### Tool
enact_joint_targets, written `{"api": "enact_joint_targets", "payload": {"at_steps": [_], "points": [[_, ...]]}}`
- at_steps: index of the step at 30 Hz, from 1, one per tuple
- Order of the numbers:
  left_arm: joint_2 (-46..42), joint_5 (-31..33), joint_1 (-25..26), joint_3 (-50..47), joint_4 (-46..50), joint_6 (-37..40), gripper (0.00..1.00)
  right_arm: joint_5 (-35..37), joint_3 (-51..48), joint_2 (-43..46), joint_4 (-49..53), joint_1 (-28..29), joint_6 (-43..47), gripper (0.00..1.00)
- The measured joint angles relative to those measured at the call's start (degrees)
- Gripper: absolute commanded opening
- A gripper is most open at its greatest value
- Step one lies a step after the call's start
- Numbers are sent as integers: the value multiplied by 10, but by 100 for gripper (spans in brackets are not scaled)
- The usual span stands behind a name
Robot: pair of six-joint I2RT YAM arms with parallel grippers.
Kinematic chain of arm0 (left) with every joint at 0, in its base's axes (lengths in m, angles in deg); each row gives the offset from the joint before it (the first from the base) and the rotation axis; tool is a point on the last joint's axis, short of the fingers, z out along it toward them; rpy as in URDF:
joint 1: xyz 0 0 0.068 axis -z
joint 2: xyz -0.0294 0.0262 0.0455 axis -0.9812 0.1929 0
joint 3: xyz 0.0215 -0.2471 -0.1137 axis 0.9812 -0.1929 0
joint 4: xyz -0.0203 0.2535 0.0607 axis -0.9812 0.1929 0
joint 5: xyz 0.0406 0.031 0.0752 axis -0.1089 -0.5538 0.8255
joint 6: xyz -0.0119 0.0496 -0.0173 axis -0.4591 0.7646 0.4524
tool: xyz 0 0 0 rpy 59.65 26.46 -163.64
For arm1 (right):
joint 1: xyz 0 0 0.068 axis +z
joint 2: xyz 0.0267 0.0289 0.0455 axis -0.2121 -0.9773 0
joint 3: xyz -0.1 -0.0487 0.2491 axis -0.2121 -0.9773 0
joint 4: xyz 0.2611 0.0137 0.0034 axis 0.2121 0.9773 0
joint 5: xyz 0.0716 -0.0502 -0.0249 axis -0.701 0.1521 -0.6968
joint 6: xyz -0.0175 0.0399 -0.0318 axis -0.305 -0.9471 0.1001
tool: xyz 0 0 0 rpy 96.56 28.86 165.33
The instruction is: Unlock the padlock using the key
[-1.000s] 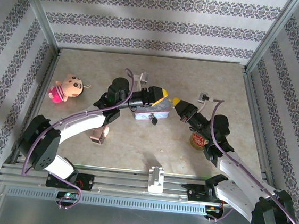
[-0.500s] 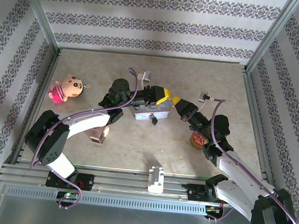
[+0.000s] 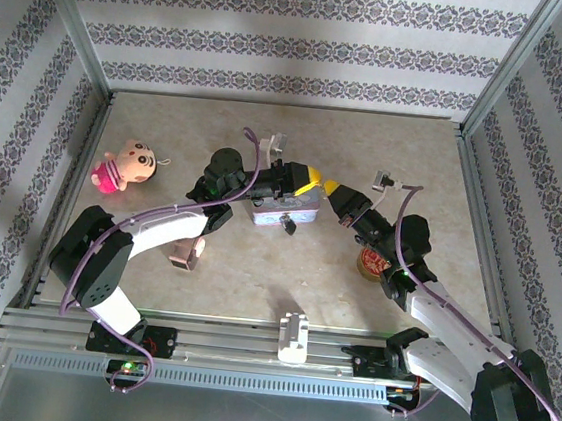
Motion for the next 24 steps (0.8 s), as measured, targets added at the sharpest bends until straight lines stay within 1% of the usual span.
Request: {"api": "enact_joint_targets", "payload": {"at_steps": [12, 17, 20, 21, 24], "points": [[4, -2, 0, 0, 0, -4, 17, 0, 0, -17, -14, 0, 0, 0], [9, -2, 0, 0, -4, -12, 0, 1, 0, -31, -22, 0, 0, 0], [10, -4, -3, 0, -4, -15, 0, 1, 0, -37, -28, 0, 0, 0], [10, -4, -4, 0, -4, -15, 0, 0, 0, -37, -28, 0, 0, 1], [10, -15, -9, 2, -2, -12, 0, 0, 0, -34, -21, -4, 1, 22]]}}
